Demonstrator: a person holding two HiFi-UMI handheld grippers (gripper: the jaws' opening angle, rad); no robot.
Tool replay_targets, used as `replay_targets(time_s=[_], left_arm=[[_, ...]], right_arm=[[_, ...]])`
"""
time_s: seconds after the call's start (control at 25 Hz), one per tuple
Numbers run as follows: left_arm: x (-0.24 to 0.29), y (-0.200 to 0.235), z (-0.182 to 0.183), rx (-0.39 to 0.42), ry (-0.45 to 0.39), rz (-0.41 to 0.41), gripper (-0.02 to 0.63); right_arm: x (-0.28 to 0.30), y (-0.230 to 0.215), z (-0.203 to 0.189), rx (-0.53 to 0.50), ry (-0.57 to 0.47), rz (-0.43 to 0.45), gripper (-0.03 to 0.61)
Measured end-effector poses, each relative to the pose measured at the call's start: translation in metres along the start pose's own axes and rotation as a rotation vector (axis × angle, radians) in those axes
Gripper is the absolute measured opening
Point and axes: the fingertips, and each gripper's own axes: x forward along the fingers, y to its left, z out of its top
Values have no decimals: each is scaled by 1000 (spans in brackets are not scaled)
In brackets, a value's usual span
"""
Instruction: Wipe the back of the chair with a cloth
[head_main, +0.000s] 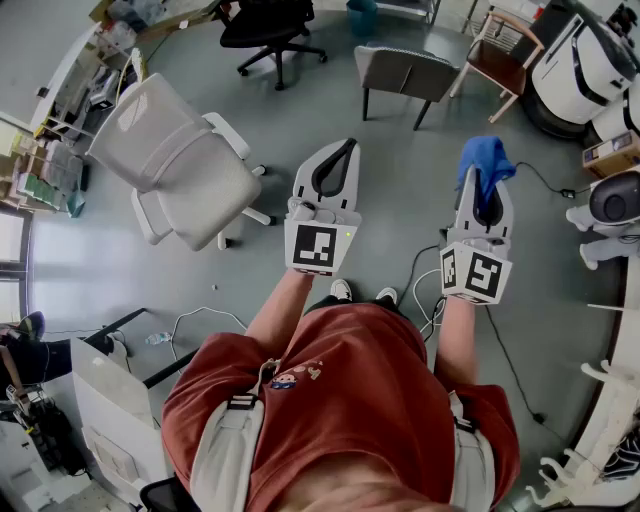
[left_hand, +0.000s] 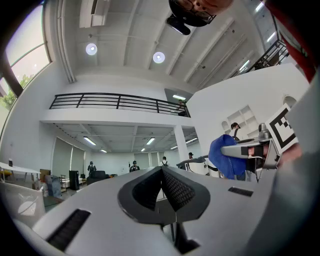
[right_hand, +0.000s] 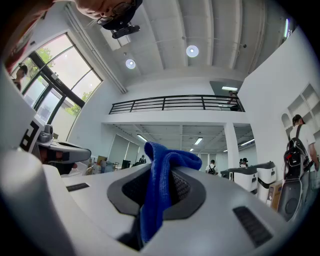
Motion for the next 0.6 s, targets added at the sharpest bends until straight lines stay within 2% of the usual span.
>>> replay_targets(time_s=[0.28, 0.6], left_arm=[[0, 10, 3, 5, 2, 14, 14], [-17, 43, -13, -24, 11, 12, 14]], right_arm=[[13, 14, 0, 2, 5, 29, 55], [16, 50, -4, 39, -17, 10, 57]])
